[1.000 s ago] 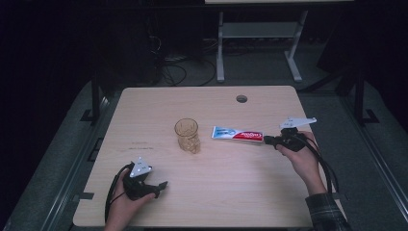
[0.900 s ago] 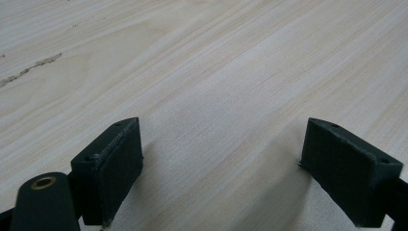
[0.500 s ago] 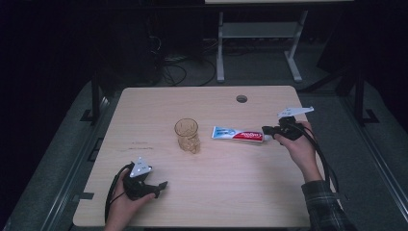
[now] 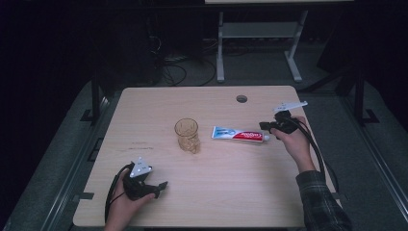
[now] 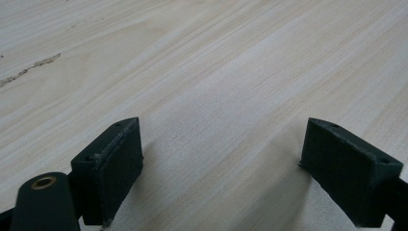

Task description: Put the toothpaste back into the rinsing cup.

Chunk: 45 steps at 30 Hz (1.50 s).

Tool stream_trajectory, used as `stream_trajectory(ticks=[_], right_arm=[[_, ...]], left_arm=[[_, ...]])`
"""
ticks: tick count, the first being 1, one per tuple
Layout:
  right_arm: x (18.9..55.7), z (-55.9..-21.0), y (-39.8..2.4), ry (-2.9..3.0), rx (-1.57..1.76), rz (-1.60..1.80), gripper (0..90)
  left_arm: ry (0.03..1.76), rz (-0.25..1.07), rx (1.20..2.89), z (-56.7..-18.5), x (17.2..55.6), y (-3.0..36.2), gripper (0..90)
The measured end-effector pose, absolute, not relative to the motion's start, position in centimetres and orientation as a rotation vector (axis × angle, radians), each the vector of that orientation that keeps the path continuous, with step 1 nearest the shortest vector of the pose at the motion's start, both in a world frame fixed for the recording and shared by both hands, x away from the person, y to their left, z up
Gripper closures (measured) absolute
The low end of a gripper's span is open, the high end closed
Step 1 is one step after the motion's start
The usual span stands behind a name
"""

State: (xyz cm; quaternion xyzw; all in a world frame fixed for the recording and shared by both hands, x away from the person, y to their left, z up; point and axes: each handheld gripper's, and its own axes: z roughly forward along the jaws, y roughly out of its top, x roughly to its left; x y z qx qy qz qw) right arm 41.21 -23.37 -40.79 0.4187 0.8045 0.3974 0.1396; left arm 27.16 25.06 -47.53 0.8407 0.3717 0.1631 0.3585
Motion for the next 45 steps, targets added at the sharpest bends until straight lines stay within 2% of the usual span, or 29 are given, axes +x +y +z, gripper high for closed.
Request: stream_trajectory(ticks=[24, 45], right_arm=[[43.8, -44.5, -23.2, 2.346, 1.314, 1.063, 89.9], [43.4, -44.3, -22.9, 2.381, 1.288, 1.026, 89.8]], left_arm=[[0.956, 0.419, 2.169, -47.5, 27.1, 25.1, 13.3], [0.956, 0.419, 2.169, -47.5, 27.1, 25.0, 13.3]])
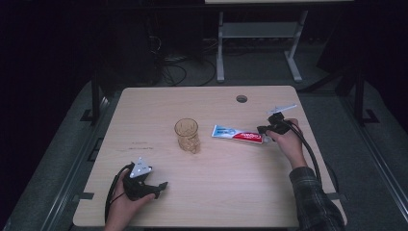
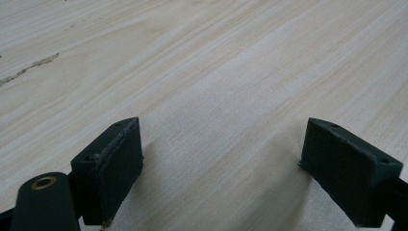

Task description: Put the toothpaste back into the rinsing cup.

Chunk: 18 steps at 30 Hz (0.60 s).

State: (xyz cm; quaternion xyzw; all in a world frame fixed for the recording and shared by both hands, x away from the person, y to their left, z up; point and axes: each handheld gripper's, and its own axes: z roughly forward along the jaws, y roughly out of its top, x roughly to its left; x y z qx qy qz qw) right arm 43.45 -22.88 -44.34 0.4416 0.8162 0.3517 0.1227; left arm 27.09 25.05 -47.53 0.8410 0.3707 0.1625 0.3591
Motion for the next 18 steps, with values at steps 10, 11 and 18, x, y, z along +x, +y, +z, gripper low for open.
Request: stream_trajectory(ticks=[10, 11, 18], right_arm=[[43.14, -44.44, -22.77, 2.404, 1.271, 1.004, 89.8], [43.0, -44.37, -22.63, 2.409, 1.262, 1.005, 89.9], [42.59, -44.24, -22.34, 2.435, 1.235, 0.993, 89.8]], left_arm=[[0.956, 0.419, 2.17, -47.53, 27.09, 25.05, 13.4], [0.956, 0.419, 2.17, -47.53, 27.09, 25.05, 13.4], [0.956, 0.419, 2.169, -47.54, 27.09, 25.04, 13.3]])
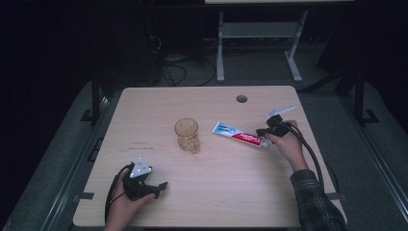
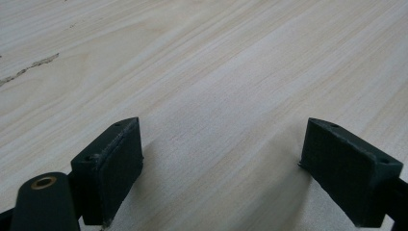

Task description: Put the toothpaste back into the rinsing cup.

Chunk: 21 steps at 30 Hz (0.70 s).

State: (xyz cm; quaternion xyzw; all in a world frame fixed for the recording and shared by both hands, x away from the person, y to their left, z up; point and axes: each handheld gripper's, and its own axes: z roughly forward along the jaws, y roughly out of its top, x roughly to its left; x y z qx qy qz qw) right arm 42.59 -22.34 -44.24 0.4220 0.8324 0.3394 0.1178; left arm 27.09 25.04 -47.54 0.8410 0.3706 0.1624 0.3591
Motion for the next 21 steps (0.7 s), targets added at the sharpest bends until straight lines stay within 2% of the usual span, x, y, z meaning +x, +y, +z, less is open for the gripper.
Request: stream_trajectory(ticks=[21], right_arm=[[40.1, -44.6, -21.1, 2.5, 1.16, 1.012, 89.8]], left_arm=[[0.958, 0.42, 2.167, -47.5, 27.1, 25.0, 13.4]])
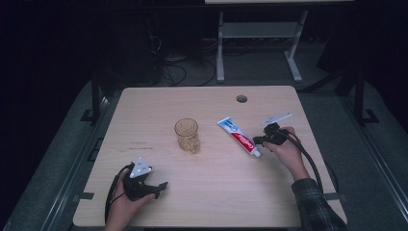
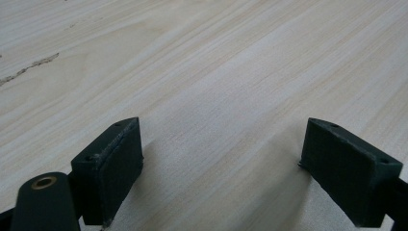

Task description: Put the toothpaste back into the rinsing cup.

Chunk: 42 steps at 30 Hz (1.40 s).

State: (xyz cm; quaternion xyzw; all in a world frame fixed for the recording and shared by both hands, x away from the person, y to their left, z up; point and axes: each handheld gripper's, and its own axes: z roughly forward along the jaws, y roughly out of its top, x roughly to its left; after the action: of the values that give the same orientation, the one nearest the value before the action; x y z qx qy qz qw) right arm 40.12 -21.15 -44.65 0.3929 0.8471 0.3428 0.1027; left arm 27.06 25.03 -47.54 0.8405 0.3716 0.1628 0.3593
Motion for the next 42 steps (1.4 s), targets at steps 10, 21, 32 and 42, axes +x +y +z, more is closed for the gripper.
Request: stream_trajectory(ticks=[10, 21, 32, 42], right_arm=[[39.6, -44.6, -20.4, 2.522, 1.124, 1.013, 89.8], [39.5, -43.8, -20.5, 2.471, 1.178, 1.041, 83.5], [40.8, -41.5, -18.9, 2.476, 1.243, 0.998, 60.3], [42.5, -40.4, -17.7, 2.476, 1.257, 0.995, 52.7]], left_arm=[[0.958, 0.42, 2.168, -47.5, 27.0, 25.0, 13.4], [0.957, 0.42, 2.169, -47.5, 27.0, 25.0, 13.4], [0.947, 0.416, 2.173, -47.5, 27.0, 25.0, 13.4], [0.941, 0.412, 2.179, -47.5, 27.0, 25.0, 13.4]])
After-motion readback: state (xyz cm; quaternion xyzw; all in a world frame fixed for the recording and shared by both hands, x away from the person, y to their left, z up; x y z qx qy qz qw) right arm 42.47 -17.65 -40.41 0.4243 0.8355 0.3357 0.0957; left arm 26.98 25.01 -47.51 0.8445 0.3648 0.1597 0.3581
